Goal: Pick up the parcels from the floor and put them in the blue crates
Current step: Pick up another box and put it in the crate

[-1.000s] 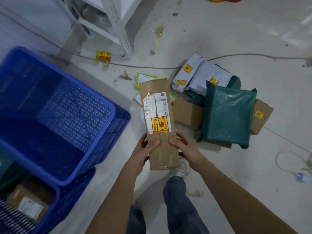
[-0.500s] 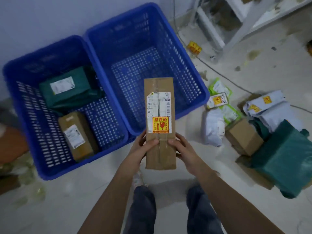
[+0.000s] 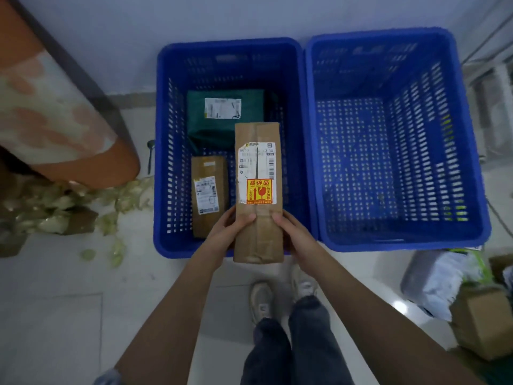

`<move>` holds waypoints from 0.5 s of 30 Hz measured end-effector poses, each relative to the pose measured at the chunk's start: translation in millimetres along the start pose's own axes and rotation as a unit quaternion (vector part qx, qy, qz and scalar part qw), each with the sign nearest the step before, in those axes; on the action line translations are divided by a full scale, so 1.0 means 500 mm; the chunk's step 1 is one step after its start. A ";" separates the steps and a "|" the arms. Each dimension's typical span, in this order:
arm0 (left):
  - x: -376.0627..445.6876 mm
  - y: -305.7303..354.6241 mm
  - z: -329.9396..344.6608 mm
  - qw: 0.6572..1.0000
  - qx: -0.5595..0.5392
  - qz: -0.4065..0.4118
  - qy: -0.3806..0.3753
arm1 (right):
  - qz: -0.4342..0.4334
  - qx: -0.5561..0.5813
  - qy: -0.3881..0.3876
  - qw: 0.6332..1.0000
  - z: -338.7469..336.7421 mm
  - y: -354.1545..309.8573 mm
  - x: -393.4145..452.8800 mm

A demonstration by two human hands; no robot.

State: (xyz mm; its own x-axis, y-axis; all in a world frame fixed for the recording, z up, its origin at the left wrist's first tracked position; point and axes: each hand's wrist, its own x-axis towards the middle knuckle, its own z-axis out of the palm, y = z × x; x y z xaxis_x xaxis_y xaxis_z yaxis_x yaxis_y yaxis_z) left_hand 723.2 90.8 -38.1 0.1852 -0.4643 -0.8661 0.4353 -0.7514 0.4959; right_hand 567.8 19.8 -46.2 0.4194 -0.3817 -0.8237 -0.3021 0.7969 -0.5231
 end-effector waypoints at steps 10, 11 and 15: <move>0.142 -0.012 -0.028 0.998 0.018 -0.027 0.060 | 0.041 -0.162 -0.036 0.985 -0.001 -0.034 0.147; 0.157 -0.016 -0.030 0.997 0.024 -0.034 0.063 | 0.045 -0.170 -0.037 0.984 -0.001 -0.032 0.160; 0.212 -0.030 -0.038 0.994 0.040 -0.041 0.096 | 0.054 -0.208 -0.016 0.976 0.013 -0.007 0.236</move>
State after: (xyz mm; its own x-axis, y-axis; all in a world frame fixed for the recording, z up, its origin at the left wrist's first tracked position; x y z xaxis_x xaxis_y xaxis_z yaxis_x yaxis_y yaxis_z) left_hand 753.1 62.0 -138.6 0.3204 -0.3080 -0.8958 0.3858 -0.8212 0.4204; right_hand 624.1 -25.1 -140.1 0.3910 -0.2862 -0.8748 -0.6651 0.5691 -0.4835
